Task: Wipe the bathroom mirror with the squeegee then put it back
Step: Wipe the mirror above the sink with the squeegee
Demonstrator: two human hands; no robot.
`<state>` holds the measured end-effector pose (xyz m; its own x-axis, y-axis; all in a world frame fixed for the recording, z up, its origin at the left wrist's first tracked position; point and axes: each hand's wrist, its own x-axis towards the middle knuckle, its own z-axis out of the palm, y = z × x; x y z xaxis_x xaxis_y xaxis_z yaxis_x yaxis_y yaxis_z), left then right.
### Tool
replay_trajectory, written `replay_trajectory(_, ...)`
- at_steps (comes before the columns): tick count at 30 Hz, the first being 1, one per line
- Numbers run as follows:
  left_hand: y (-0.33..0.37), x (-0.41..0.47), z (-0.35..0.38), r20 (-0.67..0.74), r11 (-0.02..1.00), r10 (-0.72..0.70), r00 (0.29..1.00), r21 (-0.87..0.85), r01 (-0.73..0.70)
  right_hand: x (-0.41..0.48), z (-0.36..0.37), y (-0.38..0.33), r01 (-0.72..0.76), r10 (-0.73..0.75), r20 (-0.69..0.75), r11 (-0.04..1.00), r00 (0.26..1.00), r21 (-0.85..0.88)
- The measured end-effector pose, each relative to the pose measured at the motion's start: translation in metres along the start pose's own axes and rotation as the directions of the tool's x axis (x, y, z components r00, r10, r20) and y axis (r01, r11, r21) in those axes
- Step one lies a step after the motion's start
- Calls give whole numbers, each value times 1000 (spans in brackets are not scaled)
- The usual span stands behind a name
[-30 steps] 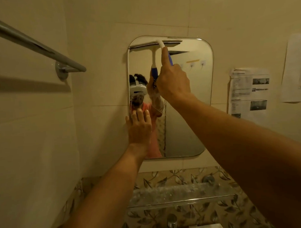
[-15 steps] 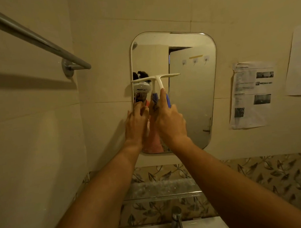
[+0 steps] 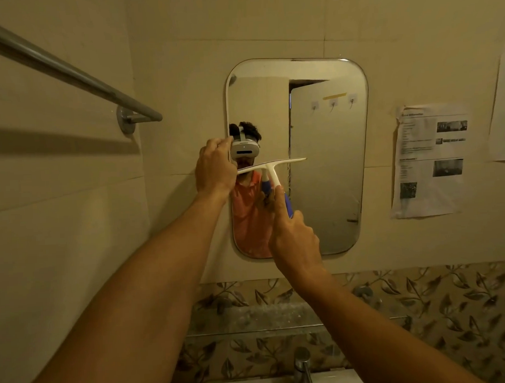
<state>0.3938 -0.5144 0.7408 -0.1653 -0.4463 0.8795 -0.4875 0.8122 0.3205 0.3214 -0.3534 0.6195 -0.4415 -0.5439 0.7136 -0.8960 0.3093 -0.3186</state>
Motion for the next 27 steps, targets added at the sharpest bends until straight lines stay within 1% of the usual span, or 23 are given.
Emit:
replay_trajectory(4, 0, 31, -12, 42, 999, -5, 999, 43, 3, 11, -13, 6, 64, -64, -19, 998, 998, 4)
replay_trajectory(8, 2, 59, -26, 82, 990, 78, 994, 113, -87, 48, -36, 5, 138, -134, -179, 990, 975, 12)
replay_trajectory(10, 2, 69, -28, 118, 978, 137, 984, 142, -153, 72, -51, -1, 156, -148, -222, 988, 964, 16)
replay_trajectory(13, 2, 82, -29, 145, 967, 189, 971, 147, -210, 103, -68, -13, 146, -140, -224, 989, 964, 10)
replay_trajectory(15, 5, 88, -34, 126, 973, 201, 972, 91, -213, 115, -70, -19, 135, -131, -224, 991, 966, 0)
replay_trajectory(17, 7, 93, -37, 114, 973, 202, 973, 93, -213, 119, -64, -22, 131, -130, -204, 991, 970, -6)
replay_trajectory(20, 8, 101, -36, 168, 960, 203, 965, 157, -230, 112, -48, -24, 135, -135, -173, 991, 975, -11)
replay_trajectory(24, 9, 101, -33, 312, 898, 235, 921, 292, -328, 91, -33, -23, 135, -139, -172, 990, 975, -32)
replay_trajectory(27, 16, 93, -34, 320, 842, 219, 922, 415, -345, 74, -23, -18, 125, -131, -155, 991, 979, -49)
